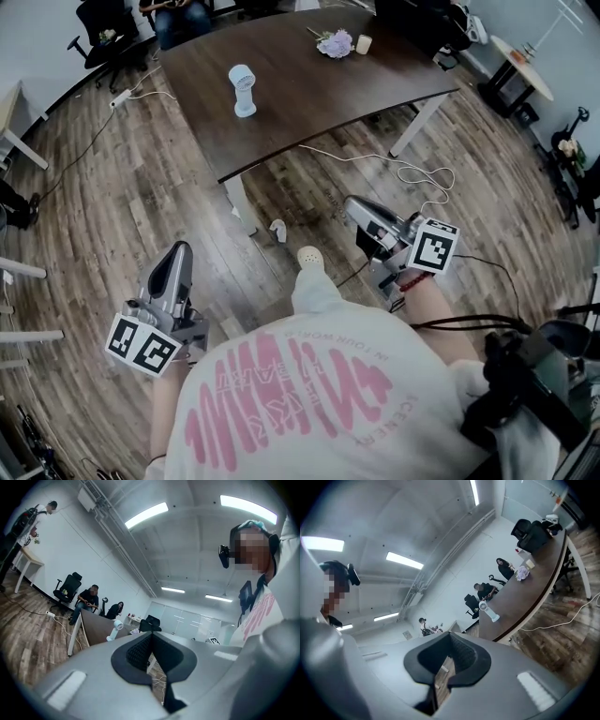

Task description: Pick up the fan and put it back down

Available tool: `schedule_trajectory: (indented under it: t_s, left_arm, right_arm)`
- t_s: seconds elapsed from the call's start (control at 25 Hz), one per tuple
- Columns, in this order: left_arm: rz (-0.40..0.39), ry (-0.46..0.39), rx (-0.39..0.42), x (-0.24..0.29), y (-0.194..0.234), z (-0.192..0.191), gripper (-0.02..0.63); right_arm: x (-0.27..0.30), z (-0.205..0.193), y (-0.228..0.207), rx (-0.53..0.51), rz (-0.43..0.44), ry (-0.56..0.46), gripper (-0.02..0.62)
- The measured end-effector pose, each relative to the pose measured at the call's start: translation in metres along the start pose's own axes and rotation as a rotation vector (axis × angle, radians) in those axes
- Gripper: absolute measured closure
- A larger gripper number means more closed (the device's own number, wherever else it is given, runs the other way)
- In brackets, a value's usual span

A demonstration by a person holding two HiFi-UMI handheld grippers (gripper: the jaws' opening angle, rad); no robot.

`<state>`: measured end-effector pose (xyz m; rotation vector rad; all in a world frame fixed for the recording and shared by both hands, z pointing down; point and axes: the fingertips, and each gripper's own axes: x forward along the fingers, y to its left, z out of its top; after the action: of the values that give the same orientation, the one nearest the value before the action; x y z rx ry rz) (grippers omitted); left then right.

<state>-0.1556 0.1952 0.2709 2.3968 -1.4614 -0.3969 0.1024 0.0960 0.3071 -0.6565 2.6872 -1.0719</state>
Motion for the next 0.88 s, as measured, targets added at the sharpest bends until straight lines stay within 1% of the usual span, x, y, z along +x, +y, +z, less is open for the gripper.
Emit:
schedule_trajectory:
  t_s: [0.08, 0.32, 0.4, 0.52, 0.6, 0.72, 0.88]
  left_arm:
    - [0.016, -0.004, 0.001, -0.001, 0.001, 0.001, 0.588]
    - [0.069, -0.016, 0.015, -0.002, 0.008, 0.005, 0.588]
    - [0.091, -0.022, 0.015, -0.003, 0.014, 0.005, 0.588]
    - [0.145, -0.048, 0.017, -0.001, 0.023, 0.008, 0.588]
    - [0.164, -0.054, 0.019, 0.008, 0.028, 0.011, 0.588]
    - [0.187, -0.061, 0.020, 0.023, 0.036, 0.017, 0.588]
    - [0.246, -0.075, 0.018, 0.040, 0.052, 0.029, 0.588]
  right_arm:
    - [0.005, 0.006, -0.003, 0.006, 0.012, -0.005, 0.591]
    - [0.031, 0.015, -0.011, -0.016, 0.059, 0.042, 0.591]
    - [0.040, 0.013, -0.015, -0.024, 0.062, 0.070, 0.591]
    - [0.060, 0.017, -0.024, -0.043, 0.095, 0.126, 0.591]
    - [0.072, 0.026, -0.032, -0.054, 0.107, 0.146, 0.591]
    - [0.092, 0.043, -0.042, -0.041, 0.139, 0.156, 0.590]
    - [0.124, 0.067, -0.061, -0.044, 0.161, 0.187, 0.591]
